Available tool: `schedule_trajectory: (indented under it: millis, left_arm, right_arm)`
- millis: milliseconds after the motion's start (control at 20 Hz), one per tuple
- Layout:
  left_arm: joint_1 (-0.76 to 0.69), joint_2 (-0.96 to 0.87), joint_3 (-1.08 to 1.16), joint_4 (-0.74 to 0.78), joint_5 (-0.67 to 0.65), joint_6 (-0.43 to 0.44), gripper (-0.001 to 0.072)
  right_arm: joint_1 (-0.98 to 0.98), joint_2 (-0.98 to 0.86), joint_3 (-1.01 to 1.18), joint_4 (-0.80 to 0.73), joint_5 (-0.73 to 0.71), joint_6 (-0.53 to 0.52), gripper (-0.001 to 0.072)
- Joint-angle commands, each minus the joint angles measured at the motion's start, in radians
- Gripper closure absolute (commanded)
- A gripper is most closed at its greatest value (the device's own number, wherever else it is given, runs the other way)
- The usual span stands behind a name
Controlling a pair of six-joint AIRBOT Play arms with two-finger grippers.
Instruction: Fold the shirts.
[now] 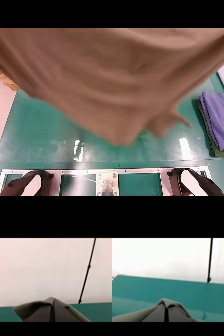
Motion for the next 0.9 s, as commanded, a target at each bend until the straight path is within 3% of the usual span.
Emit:
schedule_trajectory:
  millis: [0, 150, 350, 450, 500, 550, 600, 650, 700, 750, 800, 850]
  left_arm:
    - [-0.012, -0.176, -0.06, -0.089, -0.07, 0.063, 0.0686]
    - [-0.086, -0.466, -0.091, -0.127, -0.07, 0.143, 0.0686]
    - [-0.194, -0.835, -0.088, -0.143, -0.014, 0.15, 0.0685]
    - [-0.228, -0.942, -0.085, -0.176, 0.0, 0.149, 0.0684]
    - [-0.232, -0.967, -0.085, -0.179, -0.001, 0.145, 0.0593]
    - [-0.23, -0.972, -0.086, -0.172, -0.008, 0.108, 0.02]
    - [-0.213, -0.97, -0.078, -0.172, -0.038, 0.031, 0.0133]
    - [-0.182, -0.97, -0.05, -0.18, -0.117, -0.02, 0.0133]
    - [-0.149, -0.97, -0.024, -0.196, -0.226, -0.045, 0.0133]
    - [-0.115, -0.97, -0.012, -0.231, -0.364, -0.081, 0.0134]
    - [-0.093, -0.969, -0.012, -0.263, -0.499, -0.12, 0.0136]
    - [-0.088, -0.969, -0.013, -0.253, -0.649, -0.166, 0.0193]
  right_arm:
    - [0.087, 0.008, -0.219, -0.015, -0.02, -0.016, 0.0693]
    - [0.138, 0.004, -0.548, -0.041, -0.146, -0.016, 0.0693]
    - [0.142, -0.04, -0.97, -0.039, -0.395, -0.016, 0.0693]
    - [0.139, -0.097, -1.049, -0.039, -0.434, -0.016, 0.0693]
    - [0.139, -0.134, -1.056, -0.043, -0.432, -0.016, 0.0693]
    - [0.139, -0.166, -1.053, -0.045, -0.433, -0.016, 0.0693]
    - [0.134, -0.185, -1.05, -0.048, -0.432, -0.016, 0.0692]
    - [0.126, -0.198, -1.044, -0.049, -0.429, -0.016, 0.0659]
    - [0.114, -0.204, -1.036, -0.048, -0.421, -0.015, 0.0521]
    - [0.096, -0.204, -1.027, -0.048, -0.413, -0.016, 0.0434]
    - [0.071, -0.204, -1.015, -0.049, -0.405, -0.016, 0.0418]
    - [0.042, -0.204, -1.001, -0.049, -0.401, -0.016, 0.0412]
